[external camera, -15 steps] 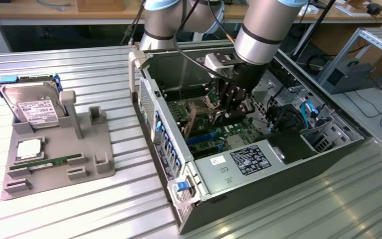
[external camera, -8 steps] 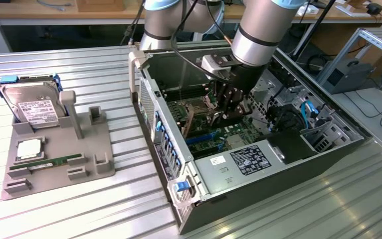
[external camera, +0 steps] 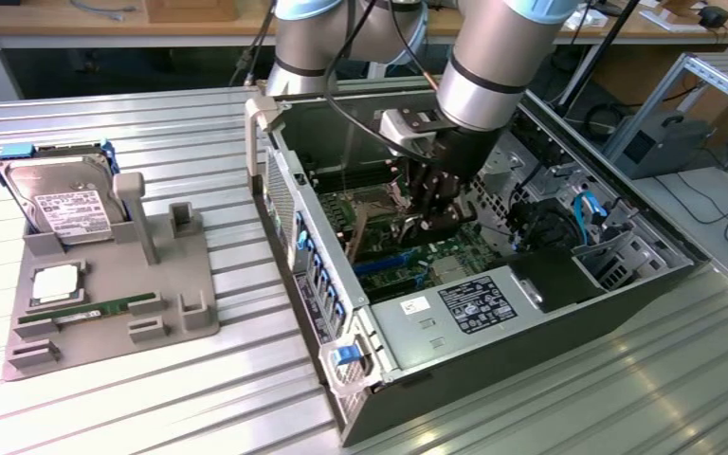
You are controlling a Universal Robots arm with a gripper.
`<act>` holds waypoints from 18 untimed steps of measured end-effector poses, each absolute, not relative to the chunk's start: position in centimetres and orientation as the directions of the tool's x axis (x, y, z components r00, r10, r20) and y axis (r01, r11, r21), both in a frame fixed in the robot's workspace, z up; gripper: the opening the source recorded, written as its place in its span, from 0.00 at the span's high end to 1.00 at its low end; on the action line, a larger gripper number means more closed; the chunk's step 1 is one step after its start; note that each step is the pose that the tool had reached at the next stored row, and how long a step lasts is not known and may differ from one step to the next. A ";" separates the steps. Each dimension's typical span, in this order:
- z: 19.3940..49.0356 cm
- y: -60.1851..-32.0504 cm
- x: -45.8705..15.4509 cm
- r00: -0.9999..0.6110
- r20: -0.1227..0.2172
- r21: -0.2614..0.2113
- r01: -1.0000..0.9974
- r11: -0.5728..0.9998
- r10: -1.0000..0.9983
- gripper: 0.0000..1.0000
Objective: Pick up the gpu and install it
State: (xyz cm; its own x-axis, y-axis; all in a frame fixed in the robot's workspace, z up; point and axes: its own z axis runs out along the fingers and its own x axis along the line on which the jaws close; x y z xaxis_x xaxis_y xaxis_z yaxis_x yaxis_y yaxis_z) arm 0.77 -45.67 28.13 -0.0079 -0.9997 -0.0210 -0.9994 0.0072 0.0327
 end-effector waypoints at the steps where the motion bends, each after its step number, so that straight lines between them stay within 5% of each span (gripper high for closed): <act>1: 28.1 -45.7 0.7 -0.008 -0.021 0.033 -0.999 0.007 -1.000 0.73; 18: 27.5 -46.3 -1.7 -0.008 -0.021 0.033 -0.999 0.007 -1.000 0.73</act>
